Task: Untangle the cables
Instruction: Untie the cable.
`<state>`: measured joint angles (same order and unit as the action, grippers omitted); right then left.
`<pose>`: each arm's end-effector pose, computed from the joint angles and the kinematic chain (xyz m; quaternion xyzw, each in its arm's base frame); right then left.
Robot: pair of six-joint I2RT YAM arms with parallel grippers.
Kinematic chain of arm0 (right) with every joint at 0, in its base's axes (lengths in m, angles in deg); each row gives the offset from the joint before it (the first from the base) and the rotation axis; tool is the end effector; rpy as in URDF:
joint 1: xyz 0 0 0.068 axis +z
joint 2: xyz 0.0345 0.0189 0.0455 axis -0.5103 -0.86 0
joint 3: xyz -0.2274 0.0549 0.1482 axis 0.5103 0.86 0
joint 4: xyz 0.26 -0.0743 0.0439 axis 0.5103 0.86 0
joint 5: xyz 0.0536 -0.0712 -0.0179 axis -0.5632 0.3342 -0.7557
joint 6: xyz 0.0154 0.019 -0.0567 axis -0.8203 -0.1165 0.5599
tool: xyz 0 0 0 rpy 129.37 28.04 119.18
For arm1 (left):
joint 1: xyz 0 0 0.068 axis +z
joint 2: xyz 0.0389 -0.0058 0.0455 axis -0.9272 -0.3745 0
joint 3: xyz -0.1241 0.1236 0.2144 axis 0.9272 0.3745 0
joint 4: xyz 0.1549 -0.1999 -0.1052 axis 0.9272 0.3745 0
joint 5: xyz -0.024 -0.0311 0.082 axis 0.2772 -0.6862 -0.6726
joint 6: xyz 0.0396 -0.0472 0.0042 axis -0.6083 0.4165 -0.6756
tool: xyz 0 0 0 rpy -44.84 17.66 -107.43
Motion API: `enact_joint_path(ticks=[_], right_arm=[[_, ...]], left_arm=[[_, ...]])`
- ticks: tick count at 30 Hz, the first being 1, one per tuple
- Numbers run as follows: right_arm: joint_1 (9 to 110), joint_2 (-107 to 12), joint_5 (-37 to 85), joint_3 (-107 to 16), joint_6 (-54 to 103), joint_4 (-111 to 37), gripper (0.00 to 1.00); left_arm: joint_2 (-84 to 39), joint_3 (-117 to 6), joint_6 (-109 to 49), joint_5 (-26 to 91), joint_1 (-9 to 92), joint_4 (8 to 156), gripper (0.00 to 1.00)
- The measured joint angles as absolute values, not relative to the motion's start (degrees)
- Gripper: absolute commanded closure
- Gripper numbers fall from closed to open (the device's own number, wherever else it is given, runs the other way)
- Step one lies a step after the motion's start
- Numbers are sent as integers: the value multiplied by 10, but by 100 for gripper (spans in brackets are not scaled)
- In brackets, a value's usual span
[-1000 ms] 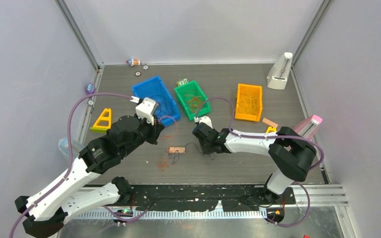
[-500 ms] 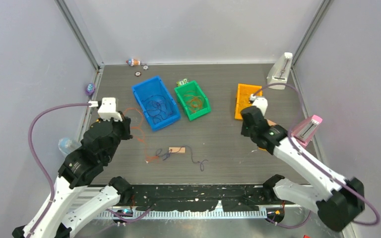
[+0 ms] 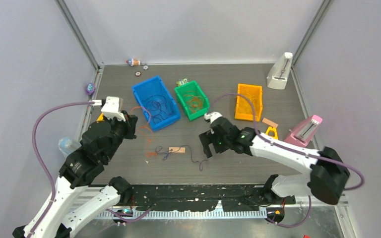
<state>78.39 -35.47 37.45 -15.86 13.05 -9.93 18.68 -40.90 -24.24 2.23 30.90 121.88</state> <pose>0.1796 0.1899 0.2245 -0.2220 0.9137 0.1404 0.3102 0.1110 -0.0622 0.3920 0.0195 0.7850 -0.1411 0.6028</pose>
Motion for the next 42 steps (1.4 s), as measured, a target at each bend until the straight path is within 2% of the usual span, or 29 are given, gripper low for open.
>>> enact_joint_path(ticks=[5, 8, 12, 14, 15, 17, 19, 24, 27, 31, 35, 39, 42], right_arm=[[865, -457, 394, -192, 129, -99, 4], [907, -500, 413, -215, 124, -102, 10], [950, -543, 422, -227, 112, -112, 27], [963, -563, 423, -227, 106, -119, 50], [966, -573, 423, -227, 103, -123, 71], [967, -585, 428, -225, 99, -131, 91], [967, -587, 440, -222, 93, -132, 94], [944, -551, 491, -200, 74, -115, 95], [858, -461, 513, -156, 64, -89, 95], [708, -275, 547, -104, 52, -54, 95], [624, -137, 595, -100, 36, -13, 95], [602, -95, 618, -111, 23, 16, 95], [601, -95, 603, -112, 26, 19, 95]], left_arm=[[186, -414, -250, 22, 309, 1219, 100], [187, -418, -255, 22, 309, 1219, 100], [187, -420, -256, 23, 309, 1220, 100], [187, -420, -257, 23, 309, 1220, 100], [187, -420, -258, 23, 309, 1220, 100], [187, -420, -259, 23, 309, 1220, 100], [187, -422, -262, 22, 309, 1222, 100], [187, -434, -270, -19, 309, 1234, 100], [194, -442, -268, -77, 309, 1246, 100], [216, -443, -267, -154, 309, 1257, 100], [224, -443, -260, -226, 309, 1265, 100], [223, -443, -243, -273, 309, 1278, 100], [223, -439, -240, -261, 309, 1273, 100]])
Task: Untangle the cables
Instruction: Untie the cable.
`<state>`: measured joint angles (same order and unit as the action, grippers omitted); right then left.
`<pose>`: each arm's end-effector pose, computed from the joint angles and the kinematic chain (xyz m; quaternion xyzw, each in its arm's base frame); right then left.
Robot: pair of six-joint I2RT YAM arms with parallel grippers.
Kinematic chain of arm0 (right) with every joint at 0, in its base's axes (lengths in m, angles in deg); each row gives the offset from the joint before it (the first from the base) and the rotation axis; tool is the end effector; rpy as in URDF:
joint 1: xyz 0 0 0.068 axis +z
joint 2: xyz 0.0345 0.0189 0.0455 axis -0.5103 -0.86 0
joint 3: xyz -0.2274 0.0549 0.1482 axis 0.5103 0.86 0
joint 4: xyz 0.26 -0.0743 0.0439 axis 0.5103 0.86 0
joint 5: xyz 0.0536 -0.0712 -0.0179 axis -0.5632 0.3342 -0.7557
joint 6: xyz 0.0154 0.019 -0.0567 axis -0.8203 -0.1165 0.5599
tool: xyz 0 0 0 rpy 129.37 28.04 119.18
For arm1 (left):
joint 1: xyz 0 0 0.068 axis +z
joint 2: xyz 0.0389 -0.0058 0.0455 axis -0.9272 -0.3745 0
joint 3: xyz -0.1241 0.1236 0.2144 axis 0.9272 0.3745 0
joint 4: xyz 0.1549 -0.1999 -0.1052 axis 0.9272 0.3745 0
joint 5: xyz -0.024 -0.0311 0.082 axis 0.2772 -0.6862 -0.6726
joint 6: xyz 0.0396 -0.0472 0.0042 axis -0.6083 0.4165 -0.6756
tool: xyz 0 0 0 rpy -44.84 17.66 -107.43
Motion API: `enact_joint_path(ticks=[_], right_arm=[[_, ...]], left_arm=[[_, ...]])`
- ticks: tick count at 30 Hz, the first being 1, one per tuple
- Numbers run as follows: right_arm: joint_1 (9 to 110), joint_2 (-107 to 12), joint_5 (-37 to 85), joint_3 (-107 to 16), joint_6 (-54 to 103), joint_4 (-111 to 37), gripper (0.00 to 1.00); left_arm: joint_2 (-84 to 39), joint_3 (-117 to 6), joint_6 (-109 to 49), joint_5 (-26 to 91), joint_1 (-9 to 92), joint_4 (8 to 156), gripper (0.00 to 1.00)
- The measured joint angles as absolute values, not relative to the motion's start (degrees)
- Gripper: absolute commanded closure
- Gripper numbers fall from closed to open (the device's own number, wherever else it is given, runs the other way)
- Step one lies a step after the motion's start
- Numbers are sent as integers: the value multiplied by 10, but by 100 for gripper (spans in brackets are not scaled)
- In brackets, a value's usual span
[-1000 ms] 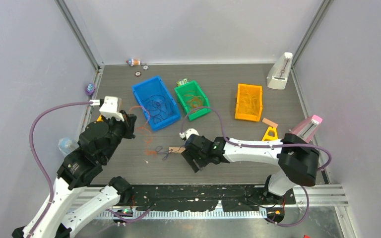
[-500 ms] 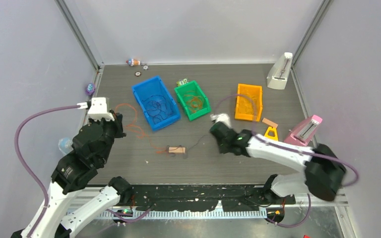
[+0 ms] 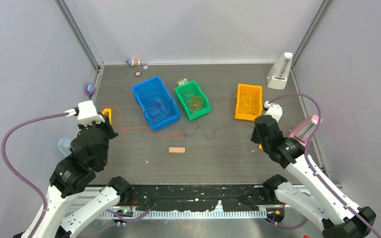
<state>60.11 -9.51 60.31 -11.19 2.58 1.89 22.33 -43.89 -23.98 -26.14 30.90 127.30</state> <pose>0.1597 0.0640 0.2726 0.0978 0.8820 -0.0053 0.4610 0.0893 -0.0226 0.4069 -0.1386 0.7447 0.0380 0.6517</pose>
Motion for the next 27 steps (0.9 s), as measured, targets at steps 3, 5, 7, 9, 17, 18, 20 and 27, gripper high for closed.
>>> enact_joint_path(ticks=[3, 5, 7, 9, 17, 18, 20, 27], right_arm=[[601, -101, 551, -112, 43, 17, 90], [601, -101, 506, -112, 59, 12, 60], [601, -107, 446, -114, 77, 7, 23], [601, -120, 400, -119, 90, 5, 6], [680, -233, 315, -132, 127, -14, 5], [705, -257, 320, -139, 128, -18, 5], [750, -301, 335, -153, 129, -30, 5], [855, -448, 372, -210, 125, -84, 1]], left_arm=[[222, -418, -240, -198, 310, 1256, 100], [218, -397, -241, -137, 310, 1239, 100], [206, -372, -238, -69, 310, 1223, 100], [186, -349, -233, -13, 310, 1213, 100], [118, -314, -215, 93, 310, 1208, 100], [117, -313, -214, 99, 310, 1208, 100], [116, -313, -212, 107, 310, 1207, 100], [108, -308, -209, 133, 310, 1207, 100]])
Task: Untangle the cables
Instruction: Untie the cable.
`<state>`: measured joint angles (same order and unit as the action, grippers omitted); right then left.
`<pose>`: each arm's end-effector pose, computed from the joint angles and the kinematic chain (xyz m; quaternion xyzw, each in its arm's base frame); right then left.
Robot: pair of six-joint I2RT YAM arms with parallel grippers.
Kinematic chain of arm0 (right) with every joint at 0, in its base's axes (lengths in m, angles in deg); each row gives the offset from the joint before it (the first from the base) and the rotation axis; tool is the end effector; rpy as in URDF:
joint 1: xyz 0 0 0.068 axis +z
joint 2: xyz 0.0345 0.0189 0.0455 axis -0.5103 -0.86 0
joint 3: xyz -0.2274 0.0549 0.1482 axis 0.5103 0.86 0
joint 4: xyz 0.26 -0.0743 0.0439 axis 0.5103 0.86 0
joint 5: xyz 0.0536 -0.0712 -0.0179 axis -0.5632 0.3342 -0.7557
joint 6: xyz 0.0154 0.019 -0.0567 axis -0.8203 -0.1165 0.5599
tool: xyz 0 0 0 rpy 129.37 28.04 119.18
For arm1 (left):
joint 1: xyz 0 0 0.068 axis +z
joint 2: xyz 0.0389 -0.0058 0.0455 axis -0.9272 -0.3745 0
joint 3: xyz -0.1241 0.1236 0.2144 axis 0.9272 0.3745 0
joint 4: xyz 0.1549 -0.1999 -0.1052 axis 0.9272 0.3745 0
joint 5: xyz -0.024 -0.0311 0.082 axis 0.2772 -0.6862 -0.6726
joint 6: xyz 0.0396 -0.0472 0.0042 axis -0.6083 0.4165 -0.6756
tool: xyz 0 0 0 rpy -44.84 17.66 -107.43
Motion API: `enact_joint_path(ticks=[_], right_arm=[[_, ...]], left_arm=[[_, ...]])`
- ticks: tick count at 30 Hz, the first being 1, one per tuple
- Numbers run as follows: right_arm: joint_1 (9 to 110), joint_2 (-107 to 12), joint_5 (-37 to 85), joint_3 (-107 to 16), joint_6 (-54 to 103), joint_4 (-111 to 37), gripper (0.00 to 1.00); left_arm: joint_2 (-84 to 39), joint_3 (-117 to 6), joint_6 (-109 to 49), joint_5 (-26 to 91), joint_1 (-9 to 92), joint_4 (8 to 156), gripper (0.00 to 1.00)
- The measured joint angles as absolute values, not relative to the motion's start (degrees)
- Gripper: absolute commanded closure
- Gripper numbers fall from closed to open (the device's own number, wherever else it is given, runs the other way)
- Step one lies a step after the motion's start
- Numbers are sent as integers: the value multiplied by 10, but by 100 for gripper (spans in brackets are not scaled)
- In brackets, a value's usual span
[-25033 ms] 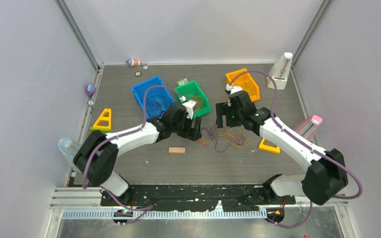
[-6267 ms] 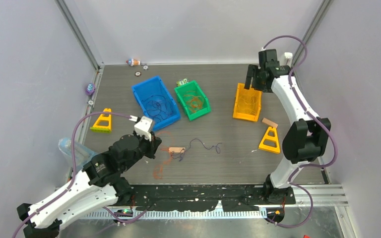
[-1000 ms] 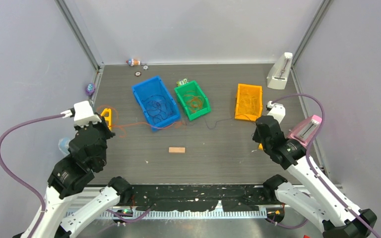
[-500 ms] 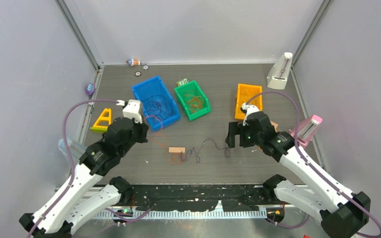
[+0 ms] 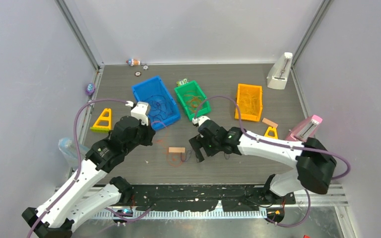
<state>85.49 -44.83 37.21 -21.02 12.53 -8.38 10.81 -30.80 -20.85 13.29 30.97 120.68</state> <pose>0.1709 0.2338 0.2106 -0.2820 0.9135 0.1331 0.2614 0.1454 -0.0988 0.3145 0.0780 0.8656 -0.1635 0.4668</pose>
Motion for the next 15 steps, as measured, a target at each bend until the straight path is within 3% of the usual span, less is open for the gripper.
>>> enact_joint_path(ticks=[2, 8, 11, 13, 15], right_arm=[[868, -480, 376, -215, 120, -104, 4], [892, -552, 385, -216, 102, -152, 29], [898, -578, 388, -215, 96, -182, 34], [900, -590, 389, -215, 92, -198, 44], [905, -600, 393, -215, 91, -216, 67]], left_arm=[[108, -305, -208, 137, 310, 1207, 100], [108, -300, -207, 147, 310, 1205, 100], [108, -293, -206, 158, 310, 1204, 100], [105, -290, -205, 167, 310, 1204, 100], [99, -289, -204, 177, 310, 1204, 100]])
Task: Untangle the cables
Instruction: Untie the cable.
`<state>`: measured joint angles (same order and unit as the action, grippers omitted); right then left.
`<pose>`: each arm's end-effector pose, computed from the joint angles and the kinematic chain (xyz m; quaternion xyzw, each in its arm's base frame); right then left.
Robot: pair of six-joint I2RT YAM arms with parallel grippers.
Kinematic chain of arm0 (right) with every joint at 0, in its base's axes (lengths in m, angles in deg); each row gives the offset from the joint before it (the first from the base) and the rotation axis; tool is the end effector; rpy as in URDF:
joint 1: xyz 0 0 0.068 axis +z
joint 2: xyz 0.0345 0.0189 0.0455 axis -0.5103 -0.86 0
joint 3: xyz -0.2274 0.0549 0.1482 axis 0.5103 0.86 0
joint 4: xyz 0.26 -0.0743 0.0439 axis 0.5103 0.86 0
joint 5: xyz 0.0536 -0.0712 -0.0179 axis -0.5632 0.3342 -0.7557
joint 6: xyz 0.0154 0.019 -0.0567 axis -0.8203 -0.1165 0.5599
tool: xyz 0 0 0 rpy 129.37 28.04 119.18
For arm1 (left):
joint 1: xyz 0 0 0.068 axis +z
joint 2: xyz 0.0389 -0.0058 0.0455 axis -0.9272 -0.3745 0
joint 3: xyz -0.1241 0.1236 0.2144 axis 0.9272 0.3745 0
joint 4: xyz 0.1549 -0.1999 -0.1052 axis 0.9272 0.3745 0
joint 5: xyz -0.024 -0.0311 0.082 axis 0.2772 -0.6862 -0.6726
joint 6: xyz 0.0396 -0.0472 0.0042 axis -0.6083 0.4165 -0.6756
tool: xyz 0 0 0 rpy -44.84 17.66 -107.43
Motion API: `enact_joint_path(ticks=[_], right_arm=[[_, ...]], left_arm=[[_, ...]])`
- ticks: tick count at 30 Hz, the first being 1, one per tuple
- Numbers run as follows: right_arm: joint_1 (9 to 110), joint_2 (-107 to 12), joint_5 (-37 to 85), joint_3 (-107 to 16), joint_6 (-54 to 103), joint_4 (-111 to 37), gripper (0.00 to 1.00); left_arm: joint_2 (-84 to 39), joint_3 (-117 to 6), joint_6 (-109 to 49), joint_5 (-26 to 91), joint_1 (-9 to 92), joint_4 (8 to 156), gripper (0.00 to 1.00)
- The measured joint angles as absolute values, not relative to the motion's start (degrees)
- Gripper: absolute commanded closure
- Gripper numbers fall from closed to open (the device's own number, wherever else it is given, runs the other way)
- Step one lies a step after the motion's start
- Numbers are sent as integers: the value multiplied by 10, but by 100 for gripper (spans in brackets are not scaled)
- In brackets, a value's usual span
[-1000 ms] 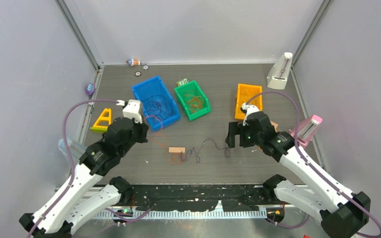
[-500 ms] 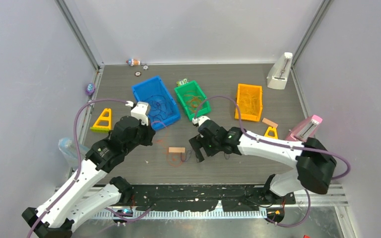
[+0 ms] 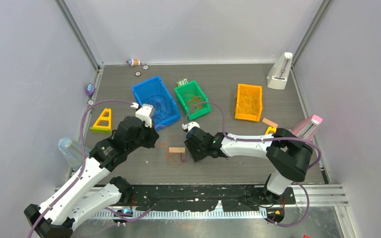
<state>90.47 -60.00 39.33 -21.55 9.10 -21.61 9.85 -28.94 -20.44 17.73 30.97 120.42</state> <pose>0.1731 0.2842 0.1513 -0.2908 0.9133 0.1305 0.2535 0.1468 -0.1043 0.3005 0.0965 0.8762 -0.1853 0.4342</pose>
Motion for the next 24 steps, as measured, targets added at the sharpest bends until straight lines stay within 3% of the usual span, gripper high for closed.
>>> enact_joint_path(ticks=[1, 3, 13, 24], right_arm=[[906, -603, 395, -215, 93, -223, 83], [910, -605, 399, -214, 91, -236, 93], [913, -528, 459, -206, 95, -220, 95], [907, -315, 552, -210, 114, -140, 95]], left_arm=[[94, -289, -204, 184, 310, 1204, 100], [85, -288, -204, 201, 310, 1204, 100], [59, -288, -207, 252, 310, 1203, 100], [154, -256, -147, 60, 310, 1222, 100]])
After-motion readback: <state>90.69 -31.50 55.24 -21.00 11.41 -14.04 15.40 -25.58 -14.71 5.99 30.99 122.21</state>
